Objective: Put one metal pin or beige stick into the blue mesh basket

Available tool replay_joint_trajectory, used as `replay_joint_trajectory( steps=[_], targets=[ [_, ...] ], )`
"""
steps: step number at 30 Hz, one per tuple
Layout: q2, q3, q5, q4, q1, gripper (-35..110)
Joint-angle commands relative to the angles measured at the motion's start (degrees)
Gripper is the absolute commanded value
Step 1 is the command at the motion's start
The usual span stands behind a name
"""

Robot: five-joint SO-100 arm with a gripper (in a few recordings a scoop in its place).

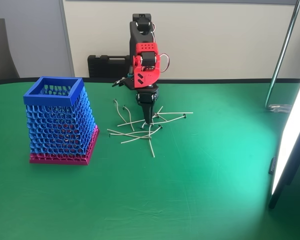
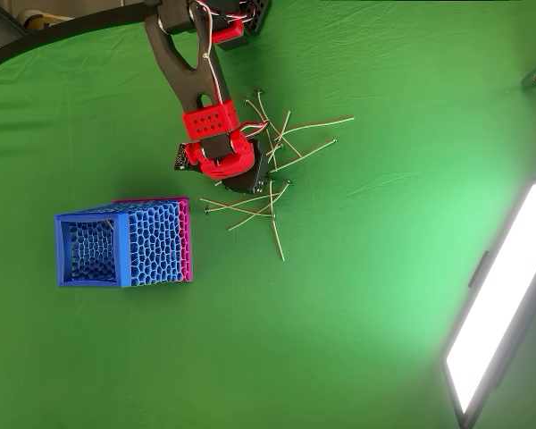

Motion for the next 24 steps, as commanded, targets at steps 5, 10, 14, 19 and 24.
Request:
replay_joint_trajectory(
  steps=[5,10,14,19,24],
  targets=[
    [-0.70,-0.44,-0.35,-0.70,-0.26,12],
    [-1.32,-0.53,-0.35,-0.97,-0.44,12],
    [-1.76,-0.70,-0.53,-1.14,-0.70,11],
    [-1.93,-0.79,-0.62,-1.32,-0.70,9],
    [-2.02,-0.79,-0.79,-1.41,-0.97,5]
  ],
)
